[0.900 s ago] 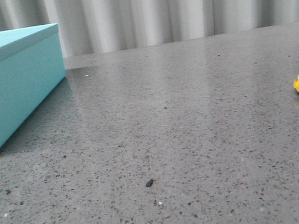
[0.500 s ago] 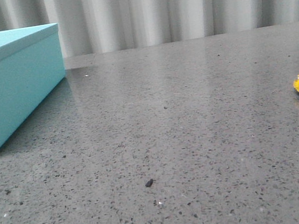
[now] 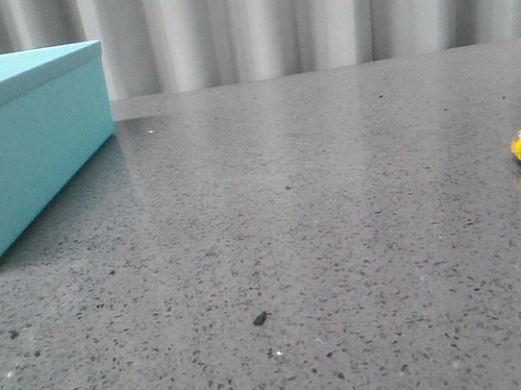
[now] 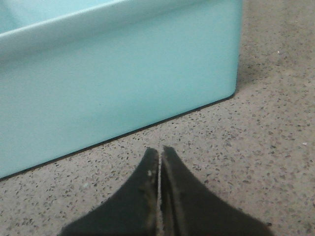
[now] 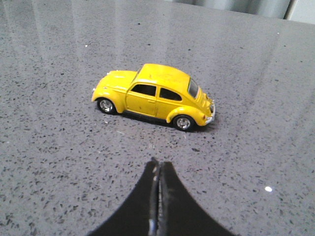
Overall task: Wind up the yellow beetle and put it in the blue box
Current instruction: 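Move the right gripper above the yellow toy beetle car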
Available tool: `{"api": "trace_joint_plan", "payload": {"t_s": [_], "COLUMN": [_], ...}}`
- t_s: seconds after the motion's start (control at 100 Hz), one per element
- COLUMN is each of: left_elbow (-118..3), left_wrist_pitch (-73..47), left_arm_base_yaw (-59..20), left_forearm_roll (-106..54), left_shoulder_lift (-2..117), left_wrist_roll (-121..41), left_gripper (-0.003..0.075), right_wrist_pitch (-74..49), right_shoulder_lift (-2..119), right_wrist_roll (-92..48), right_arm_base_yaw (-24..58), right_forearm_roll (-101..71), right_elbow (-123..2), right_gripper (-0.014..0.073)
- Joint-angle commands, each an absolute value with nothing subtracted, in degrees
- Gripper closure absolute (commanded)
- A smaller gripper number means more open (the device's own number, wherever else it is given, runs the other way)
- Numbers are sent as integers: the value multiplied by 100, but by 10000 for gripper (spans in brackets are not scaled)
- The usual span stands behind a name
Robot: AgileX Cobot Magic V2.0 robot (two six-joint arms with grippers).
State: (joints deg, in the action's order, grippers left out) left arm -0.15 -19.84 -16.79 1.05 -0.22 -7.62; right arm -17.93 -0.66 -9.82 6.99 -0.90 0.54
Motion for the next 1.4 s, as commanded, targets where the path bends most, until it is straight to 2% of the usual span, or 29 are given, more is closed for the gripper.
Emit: {"api": "trace_joint_plan", "payload": {"t_s": [0.0,0.88,1.15,1.39], "left_elbow": [142,142,142,142], "left_wrist_pitch": [-1720,-1720,-1720,-1093], "left_arm_base_yaw": [-1654,-1654,-1654,-1654], "left_forearm_roll": [57,57,57,162], "left_shoulder_lift": [-205,-205,-205,-205], "left_wrist_roll": [-703,-703,-703,-703], "left_gripper": [741,741,741,741], "right_wrist_pitch": [-1556,-1485,-56,524], "right_shoulder_lift": [-173,-173,-173,-173], "right_wrist_roll": [-997,-997,-997,-997], "right_arm_base_yaw": [681,681,681,681], "right_forearm_roll": [-71,-71,-132,-1569], "right_elbow": [194,194,194,194], "right_gripper": [666,666,666,666]}}
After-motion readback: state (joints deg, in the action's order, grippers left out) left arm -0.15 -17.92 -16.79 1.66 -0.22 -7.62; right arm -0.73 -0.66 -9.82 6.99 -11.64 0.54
